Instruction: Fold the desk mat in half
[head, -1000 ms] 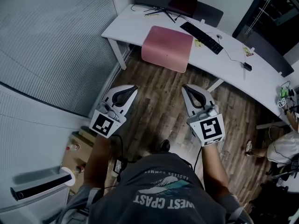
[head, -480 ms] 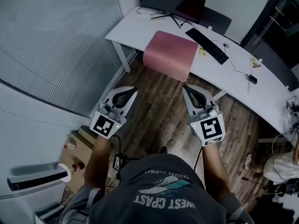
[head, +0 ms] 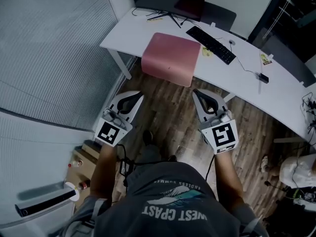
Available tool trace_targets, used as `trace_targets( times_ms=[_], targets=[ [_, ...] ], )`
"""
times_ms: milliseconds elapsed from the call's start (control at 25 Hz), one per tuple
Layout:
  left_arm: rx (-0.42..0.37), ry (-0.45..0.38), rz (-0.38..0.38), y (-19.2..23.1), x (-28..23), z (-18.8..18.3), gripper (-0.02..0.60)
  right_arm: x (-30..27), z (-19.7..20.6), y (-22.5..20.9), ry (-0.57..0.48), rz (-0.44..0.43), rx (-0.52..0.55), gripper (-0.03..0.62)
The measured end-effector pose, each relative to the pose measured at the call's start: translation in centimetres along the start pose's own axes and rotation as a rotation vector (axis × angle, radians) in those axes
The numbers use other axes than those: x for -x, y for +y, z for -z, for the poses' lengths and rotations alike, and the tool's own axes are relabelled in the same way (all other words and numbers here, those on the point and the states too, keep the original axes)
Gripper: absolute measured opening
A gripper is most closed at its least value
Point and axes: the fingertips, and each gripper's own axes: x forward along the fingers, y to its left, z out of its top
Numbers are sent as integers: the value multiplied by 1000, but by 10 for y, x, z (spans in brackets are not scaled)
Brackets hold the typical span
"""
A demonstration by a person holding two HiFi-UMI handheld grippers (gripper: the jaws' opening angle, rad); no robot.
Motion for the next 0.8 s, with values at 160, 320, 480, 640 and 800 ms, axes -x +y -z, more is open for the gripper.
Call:
trace_targets(
  times_ms=[160, 320, 480, 640, 800],
  targets=[
    [-7, -27, 64, 15, -32, 8, 21, -8, 6, -25, 21, 71, 1, 26],
    [-16, -46, 146, 33, -66, 16, 21, -17, 10, -46, 46, 154, -15, 26],
    [0, -68, 200, 56, -89, 21, 21, -36, 13, -60, 76, 204, -23, 26],
    [3, -72, 249, 79, -106, 31, 21, -59, 14, -72, 91, 246, -39, 26],
    [1, -78, 283, 103, -117, 42, 21, -81, 17, -77, 115, 276, -48, 26]
  ],
)
